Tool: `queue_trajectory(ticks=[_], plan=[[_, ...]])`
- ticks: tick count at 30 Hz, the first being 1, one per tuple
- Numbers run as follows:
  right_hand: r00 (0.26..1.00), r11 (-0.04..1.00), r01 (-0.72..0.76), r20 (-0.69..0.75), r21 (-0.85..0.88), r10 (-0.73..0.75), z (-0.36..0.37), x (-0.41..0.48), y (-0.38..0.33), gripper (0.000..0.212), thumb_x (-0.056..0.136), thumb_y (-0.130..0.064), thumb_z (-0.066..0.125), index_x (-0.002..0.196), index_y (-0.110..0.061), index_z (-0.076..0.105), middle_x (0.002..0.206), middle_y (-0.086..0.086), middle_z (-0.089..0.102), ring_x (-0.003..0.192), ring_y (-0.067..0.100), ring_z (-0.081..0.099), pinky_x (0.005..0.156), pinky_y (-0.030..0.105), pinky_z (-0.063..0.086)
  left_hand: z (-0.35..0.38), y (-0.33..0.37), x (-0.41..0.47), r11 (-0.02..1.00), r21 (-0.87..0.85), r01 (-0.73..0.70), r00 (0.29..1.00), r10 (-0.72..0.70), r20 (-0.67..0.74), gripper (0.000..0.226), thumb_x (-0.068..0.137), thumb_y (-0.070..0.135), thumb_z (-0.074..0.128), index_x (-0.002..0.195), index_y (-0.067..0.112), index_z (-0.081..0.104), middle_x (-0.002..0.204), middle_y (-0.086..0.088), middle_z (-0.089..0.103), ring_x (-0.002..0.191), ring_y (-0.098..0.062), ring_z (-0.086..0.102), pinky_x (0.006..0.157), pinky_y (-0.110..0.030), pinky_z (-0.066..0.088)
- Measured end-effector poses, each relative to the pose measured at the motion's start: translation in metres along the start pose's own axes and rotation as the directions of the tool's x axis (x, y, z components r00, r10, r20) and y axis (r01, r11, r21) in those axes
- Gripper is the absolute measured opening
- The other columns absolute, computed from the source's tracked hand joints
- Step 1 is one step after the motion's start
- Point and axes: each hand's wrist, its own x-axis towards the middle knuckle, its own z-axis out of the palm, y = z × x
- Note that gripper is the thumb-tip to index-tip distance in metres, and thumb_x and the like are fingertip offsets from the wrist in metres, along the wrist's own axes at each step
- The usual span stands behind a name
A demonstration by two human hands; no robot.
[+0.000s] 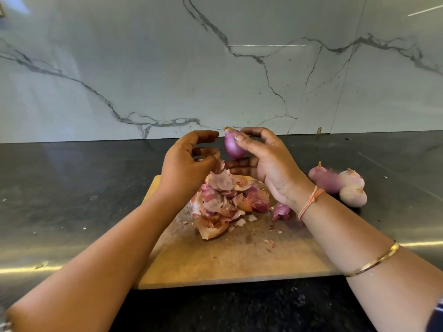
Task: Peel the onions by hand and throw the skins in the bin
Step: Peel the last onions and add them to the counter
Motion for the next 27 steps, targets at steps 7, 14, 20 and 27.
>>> queue_trajectory(ticks=[7, 14, 20, 27], plan=[[0.995, 0.991, -0.083, 0.063, 0.103, 0.077, 0.001, -0.003, -0.001, 0.018, 0.095, -0.012, 0.046, 0.104, -0.006, 0.061, 0.086, 0.012, 0.059, 0.058, 0.015, 0.056, 0.055, 0.023, 0.048, 0.001, 0.001, -0.003, 1.000, -0.019, -0.006, 0.999, 0.005, -0.045, 0.021, 0.090, 0.006, 0.059, 0.088, 0.025, 0.068, 0.073, 0.006, 0.071, 0.063, -0.002, 0.065, 0.063, -0.015, 0.054], [0.990, 0.996, -0.081, 0.122, 0.034, 0.076, 0.003, -0.005, 0.001, 0.018, 0.096, -0.012, 0.046, 0.093, -0.014, 0.063, 0.082, 0.008, 0.061, 0.059, 0.013, 0.054, 0.053, 0.020, 0.045, 0.000, 0.004, -0.003, 0.986, -0.168, -0.014, 0.998, 0.004, -0.062, 0.014, 0.087, 0.010, 0.066, 0.089, 0.023, 0.070, 0.076, 0.014, 0.072, 0.073, -0.002, 0.068, 0.066, -0.016, 0.053], [0.993, 0.979, 0.051, 0.114, -0.199, -0.028, 0.003, -0.003, 0.011, 0.030, 0.074, -0.021, 0.066, 0.104, -0.018, 0.066, 0.104, 0.007, 0.070, 0.101, 0.023, 0.066, 0.094, 0.041, 0.052, 0.000, 0.004, -0.003, 0.982, -0.188, 0.026, 0.998, -0.035, -0.047, 0.013, 0.084, 0.008, 0.068, 0.083, 0.021, 0.071, 0.072, 0.011, 0.072, 0.071, -0.004, 0.068, 0.067, -0.019, 0.055], [0.991, 0.955, 0.105, 0.105, -0.278, -0.079, 0.005, -0.004, 0.011, 0.039, 0.070, -0.024, 0.065, 0.108, -0.015, 0.067, 0.108, 0.008, 0.070, 0.104, 0.023, 0.066, 0.099, 0.046, 0.049, 0.002, 0.006, -0.003, 0.948, -0.299, 0.110, 0.991, -0.126, -0.034, 0.010, 0.085, 0.003, 0.065, 0.078, 0.009, 0.069, 0.063, 0.005, 0.069, 0.059, -0.008, 0.063, 0.060, -0.021, 0.054]])
